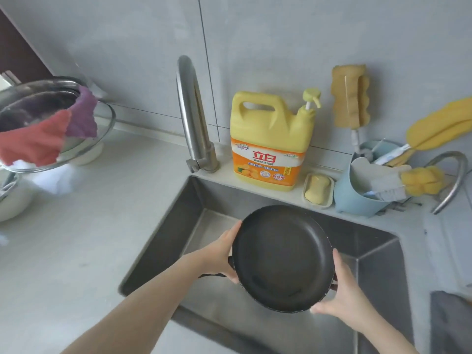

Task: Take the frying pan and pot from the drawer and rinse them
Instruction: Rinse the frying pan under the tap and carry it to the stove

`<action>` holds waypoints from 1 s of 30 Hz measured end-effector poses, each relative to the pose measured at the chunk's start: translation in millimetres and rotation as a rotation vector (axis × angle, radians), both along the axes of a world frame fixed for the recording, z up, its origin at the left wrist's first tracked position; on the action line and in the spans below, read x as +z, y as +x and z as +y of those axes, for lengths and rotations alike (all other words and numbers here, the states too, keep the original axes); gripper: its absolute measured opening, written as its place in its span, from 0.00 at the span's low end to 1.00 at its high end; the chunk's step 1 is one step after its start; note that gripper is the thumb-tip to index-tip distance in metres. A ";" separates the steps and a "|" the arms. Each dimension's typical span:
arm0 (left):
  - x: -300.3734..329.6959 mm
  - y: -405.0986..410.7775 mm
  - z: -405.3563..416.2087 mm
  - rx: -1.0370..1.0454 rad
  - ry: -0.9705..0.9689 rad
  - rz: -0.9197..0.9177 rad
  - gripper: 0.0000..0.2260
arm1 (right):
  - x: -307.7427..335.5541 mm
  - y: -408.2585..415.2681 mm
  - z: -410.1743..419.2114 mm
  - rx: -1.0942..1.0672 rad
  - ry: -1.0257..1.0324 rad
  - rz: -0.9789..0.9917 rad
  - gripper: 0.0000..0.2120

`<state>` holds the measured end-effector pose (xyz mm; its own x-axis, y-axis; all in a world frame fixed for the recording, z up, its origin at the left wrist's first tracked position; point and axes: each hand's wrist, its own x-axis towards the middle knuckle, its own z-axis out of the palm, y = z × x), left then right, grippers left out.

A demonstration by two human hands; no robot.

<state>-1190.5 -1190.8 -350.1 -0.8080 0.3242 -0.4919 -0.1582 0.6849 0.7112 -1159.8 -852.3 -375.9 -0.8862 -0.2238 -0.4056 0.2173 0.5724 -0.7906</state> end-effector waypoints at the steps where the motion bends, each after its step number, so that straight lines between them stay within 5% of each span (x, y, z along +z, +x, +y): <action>1: -7.7 -2.3 1.0 -0.002 0.004 0.001 0.61 | -7.8 0.4 -0.2 -0.009 -0.004 -0.002 0.72; 30: -143.8 4.1 -40.1 0.159 -0.095 -0.313 0.63 | -145.7 -16.3 -56.3 0.101 0.088 -0.078 0.75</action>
